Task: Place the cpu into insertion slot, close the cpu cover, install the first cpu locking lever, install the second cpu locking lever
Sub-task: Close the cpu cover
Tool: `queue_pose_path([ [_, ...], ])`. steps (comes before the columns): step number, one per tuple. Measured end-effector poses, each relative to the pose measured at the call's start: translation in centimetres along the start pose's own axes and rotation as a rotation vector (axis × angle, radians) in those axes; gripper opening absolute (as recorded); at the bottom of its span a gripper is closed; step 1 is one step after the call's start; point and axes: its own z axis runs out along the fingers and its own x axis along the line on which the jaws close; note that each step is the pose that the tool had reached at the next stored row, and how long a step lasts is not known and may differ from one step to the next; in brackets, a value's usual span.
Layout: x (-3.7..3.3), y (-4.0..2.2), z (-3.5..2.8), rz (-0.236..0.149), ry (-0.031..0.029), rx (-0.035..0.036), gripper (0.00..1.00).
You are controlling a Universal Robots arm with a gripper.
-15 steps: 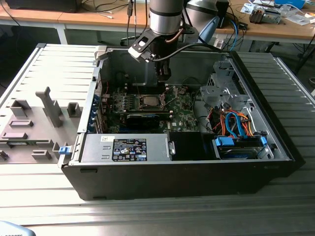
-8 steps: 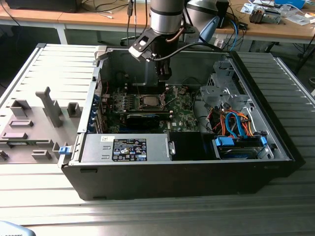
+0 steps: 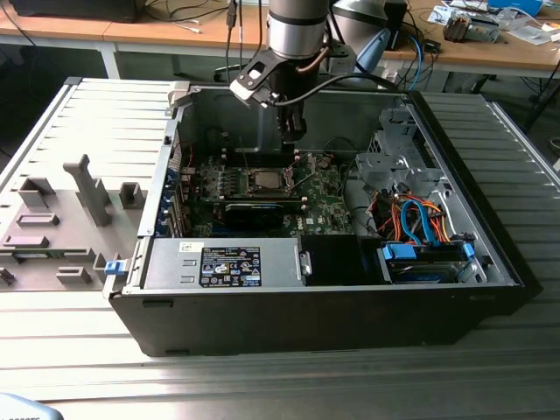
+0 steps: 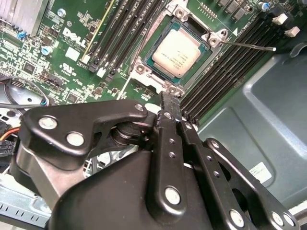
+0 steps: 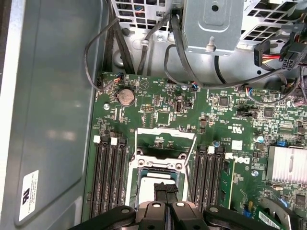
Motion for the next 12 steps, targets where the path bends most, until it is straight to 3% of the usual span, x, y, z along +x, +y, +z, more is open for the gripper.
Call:
queue_pose_path([
  [12,-0.08,0.72,0.01,0.0,0.0005,0.005,0.11],
])
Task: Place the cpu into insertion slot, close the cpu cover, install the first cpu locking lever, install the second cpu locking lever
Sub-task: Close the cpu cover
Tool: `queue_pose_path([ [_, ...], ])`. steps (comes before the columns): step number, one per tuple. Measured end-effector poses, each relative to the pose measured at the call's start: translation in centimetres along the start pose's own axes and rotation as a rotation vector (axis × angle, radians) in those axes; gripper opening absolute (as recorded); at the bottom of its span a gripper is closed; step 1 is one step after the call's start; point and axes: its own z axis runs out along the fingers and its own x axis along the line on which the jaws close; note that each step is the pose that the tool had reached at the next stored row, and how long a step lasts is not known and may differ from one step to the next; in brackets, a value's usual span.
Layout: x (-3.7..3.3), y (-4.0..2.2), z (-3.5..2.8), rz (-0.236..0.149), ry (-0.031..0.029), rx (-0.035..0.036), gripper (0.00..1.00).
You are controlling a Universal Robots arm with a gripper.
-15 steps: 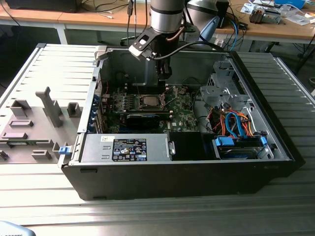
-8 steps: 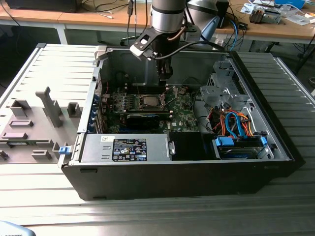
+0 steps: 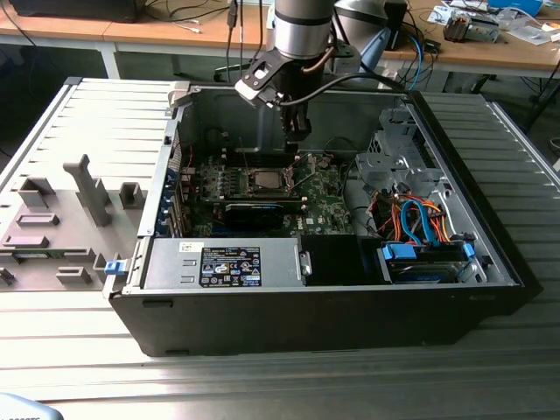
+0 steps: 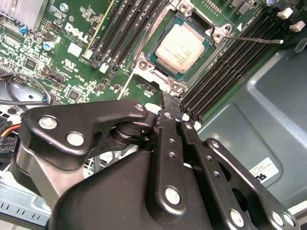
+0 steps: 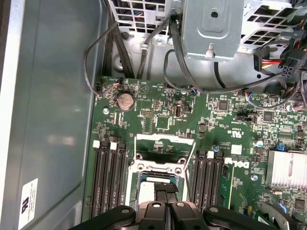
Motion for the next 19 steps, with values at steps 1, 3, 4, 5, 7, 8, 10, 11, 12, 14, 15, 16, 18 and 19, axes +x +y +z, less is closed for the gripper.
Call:
queue_pose_path([
  [1,-0.01,0.09,0.01,0.0,0.0001,0.0009,0.11],
  [3,-0.03,0.25,0.01,0.0,0.0002,0.0021,0.11],
  [4,-0.04,0.32,0.02,0.0,0.0002,0.0024,0.11],
  [5,-0.04,0.37,0.03,0.0,0.0003,0.0027,0.11],
  [7,-0.05,0.46,0.03,0.0,0.0002,0.0031,0.11],
  [8,-0.06,0.52,0.03,0.0,0.0003,0.0032,0.11],
  [10,-0.07,0.6,0.04,0.0,0.0004,0.0035,0.11],
  [11,-0.07,0.62,0.04,0.0,0.0004,0.0036,0.11],
  [12,-0.07,0.66,0.05,0.0,0.0004,0.0037,0.11],
  [14,-0.08,0.75,0.07,0.0,0.0004,0.0039,0.11],
  [15,-0.09,0.78,0.08,0.0,0.0004,0.0038,0.11],
  [16,-0.09,0.81,0.08,0.0,0.0003,0.0039,0.11],
  [18,-0.1,0.85,0.1,0.0,0.0004,0.004,0.11],
  [19,-0.1,0.87,0.1,0.0,0.0004,0.004,0.11],
])
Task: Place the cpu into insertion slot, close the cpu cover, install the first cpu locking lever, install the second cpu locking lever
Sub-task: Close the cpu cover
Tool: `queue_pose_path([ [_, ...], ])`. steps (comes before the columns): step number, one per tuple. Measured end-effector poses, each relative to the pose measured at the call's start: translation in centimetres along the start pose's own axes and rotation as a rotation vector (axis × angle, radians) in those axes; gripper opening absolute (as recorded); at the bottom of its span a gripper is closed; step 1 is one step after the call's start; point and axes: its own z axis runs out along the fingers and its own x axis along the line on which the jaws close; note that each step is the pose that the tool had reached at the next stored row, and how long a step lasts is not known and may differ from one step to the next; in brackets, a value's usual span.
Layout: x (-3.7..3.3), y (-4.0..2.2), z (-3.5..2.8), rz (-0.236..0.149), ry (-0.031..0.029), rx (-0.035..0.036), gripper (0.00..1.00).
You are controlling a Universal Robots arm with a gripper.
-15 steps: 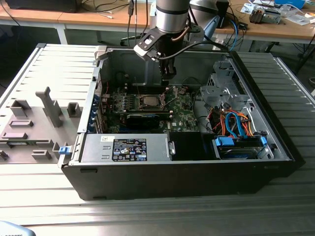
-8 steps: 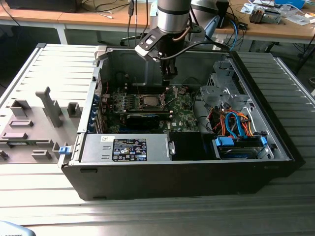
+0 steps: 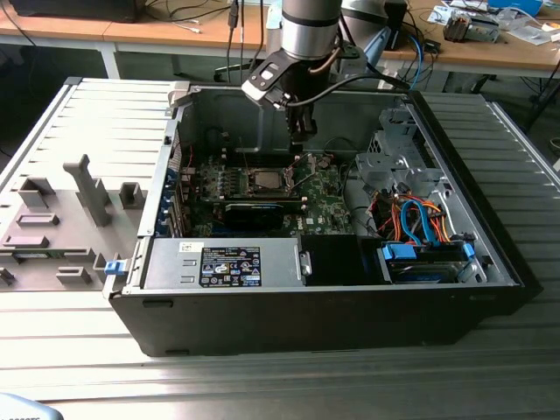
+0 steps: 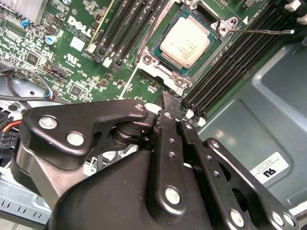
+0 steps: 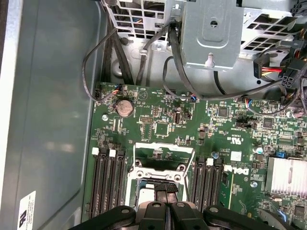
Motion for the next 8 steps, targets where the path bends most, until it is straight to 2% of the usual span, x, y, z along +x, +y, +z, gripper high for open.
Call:
queue_pose_path([
  [8,-0.02,0.19,0.04,0.0,0.0,0.0002,0.11],
])
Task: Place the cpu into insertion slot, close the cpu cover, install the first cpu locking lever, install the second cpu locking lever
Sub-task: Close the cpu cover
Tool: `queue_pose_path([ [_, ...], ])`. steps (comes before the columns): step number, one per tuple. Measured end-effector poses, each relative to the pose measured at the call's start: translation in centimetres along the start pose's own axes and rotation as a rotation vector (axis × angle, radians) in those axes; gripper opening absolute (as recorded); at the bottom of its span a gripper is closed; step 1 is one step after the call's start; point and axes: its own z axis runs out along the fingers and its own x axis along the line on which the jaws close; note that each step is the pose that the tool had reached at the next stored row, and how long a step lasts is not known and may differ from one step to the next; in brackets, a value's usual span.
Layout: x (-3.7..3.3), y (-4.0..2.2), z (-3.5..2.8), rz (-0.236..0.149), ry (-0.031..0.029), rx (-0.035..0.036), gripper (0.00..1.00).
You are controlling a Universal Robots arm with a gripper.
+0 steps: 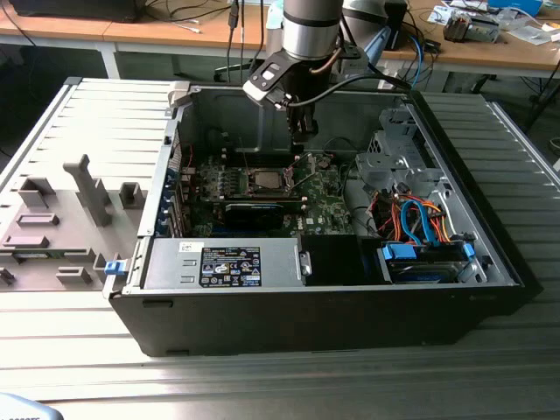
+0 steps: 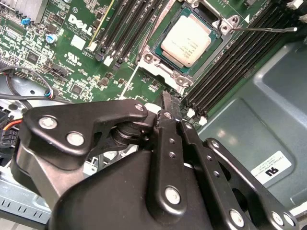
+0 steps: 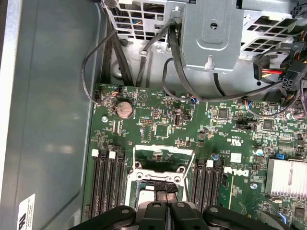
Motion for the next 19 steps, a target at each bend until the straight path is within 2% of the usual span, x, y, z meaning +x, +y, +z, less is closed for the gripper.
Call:
queue_pose_path([
  [19,-0.08,0.72,0.1,0.0,0.0002,0.0008,0.11],
])
